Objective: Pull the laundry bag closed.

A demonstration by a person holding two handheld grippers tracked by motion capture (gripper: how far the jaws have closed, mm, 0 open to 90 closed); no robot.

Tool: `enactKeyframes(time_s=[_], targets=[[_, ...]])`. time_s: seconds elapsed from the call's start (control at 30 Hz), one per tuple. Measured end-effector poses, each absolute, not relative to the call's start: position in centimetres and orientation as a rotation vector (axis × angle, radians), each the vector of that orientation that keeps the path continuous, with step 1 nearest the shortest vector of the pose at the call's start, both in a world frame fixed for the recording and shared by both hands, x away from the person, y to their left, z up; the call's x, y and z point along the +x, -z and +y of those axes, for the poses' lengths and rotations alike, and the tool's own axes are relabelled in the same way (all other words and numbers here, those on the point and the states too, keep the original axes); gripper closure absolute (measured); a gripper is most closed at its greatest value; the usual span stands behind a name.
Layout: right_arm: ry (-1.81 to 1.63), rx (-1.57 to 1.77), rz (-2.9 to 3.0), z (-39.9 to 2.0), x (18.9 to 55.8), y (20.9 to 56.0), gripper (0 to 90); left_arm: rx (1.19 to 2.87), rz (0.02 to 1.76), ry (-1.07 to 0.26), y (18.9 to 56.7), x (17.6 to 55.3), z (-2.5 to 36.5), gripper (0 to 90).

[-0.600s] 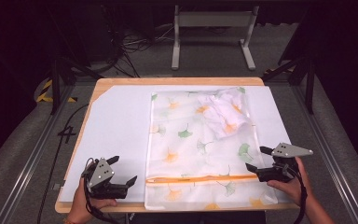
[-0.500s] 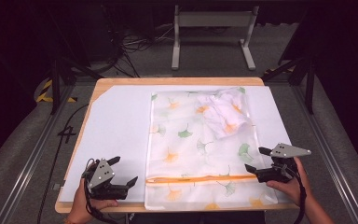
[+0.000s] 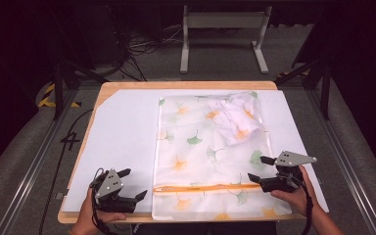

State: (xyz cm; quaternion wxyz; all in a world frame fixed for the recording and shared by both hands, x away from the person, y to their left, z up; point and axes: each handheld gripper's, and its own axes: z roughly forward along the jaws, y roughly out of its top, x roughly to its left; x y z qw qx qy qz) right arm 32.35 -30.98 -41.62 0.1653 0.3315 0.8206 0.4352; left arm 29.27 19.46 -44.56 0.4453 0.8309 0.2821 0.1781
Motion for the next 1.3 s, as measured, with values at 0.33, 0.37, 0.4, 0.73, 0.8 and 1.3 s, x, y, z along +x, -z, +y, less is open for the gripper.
enactKeyframes(time_s=[0.33,0.37,0.4,0.73,0.8,1.3], targets=[[-1.266,0.865,2.414,-27.3,31.9,41.8,29.3,2.099,0.608,-0.417,44.6,29.0,18.6,35.0],[-1.266,0.861,2.424,-27.1,31.9,41.9,29.2,2.091,0.606,-0.418,44.5,29.0,18.7,36.7],[-1.254,0.854,2.428,-26.8,31.9,41.9,29.2,2.086,0.6,-0.41,44.5,29.0,18.8,39.4],[-1.267,0.85,2.451,-25.6,32.4,42.3,32.1,2.111,0.457,-0.354,44.0,28.0,18.3,90.0],[-1.273,0.837,2.462,-25.2,32.5,42.2,35.5,2.114,0.443,-0.322,44.1,27.9,18.0,90.0],[-1.341,0.775,2.572,-19.2,33.0,42.4,37.8,2.191,0.399,-0.279,44.6,27.1,16.5,90.0]])
